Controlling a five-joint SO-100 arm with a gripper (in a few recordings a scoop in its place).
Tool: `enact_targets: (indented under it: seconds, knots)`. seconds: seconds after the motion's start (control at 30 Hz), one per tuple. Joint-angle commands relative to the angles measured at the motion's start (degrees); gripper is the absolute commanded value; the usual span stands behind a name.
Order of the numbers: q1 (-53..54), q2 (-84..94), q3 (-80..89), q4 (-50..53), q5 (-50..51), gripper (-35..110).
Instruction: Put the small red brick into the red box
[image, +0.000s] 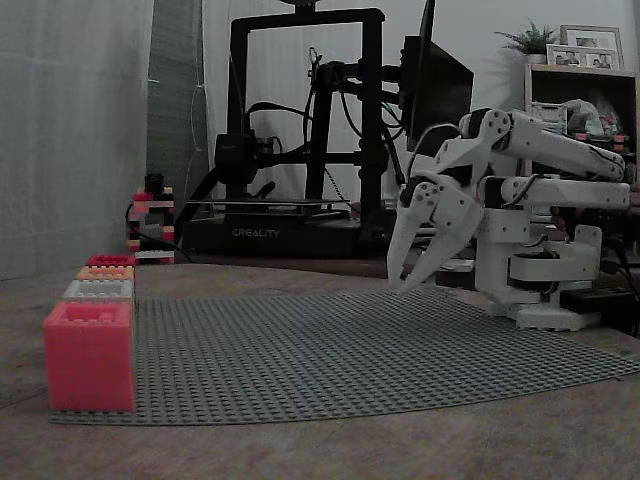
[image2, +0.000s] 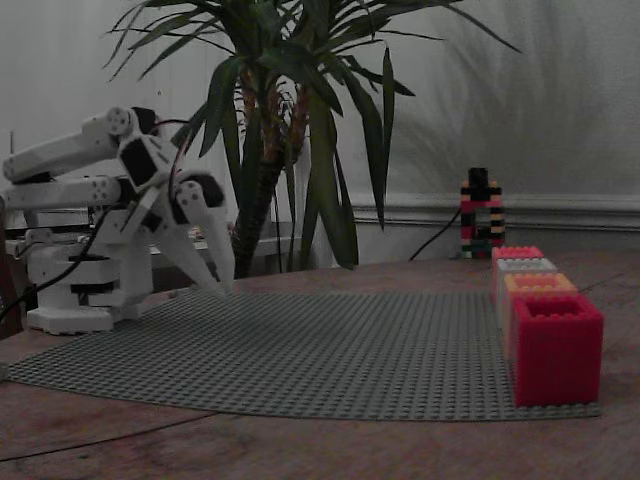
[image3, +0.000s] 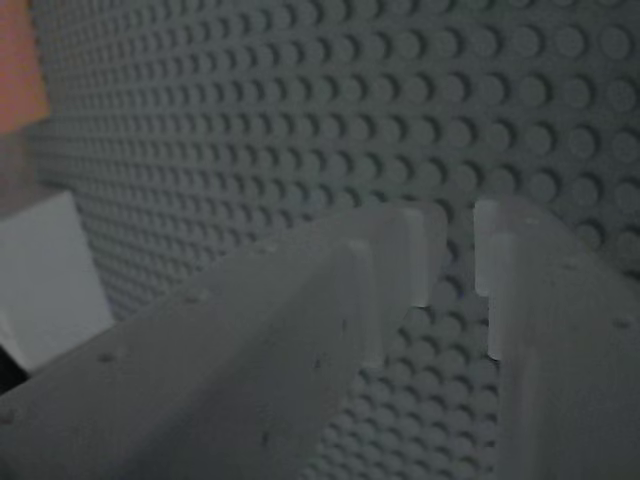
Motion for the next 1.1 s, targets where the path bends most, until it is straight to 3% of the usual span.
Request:
enact_targets:
  seconds: [0.0,1.07]
  knots:
    - [-2.0,2.3,-0.4,1.6,-0.2,0]
    - [-2.0,4.8,0.2,2.8,2.6,0]
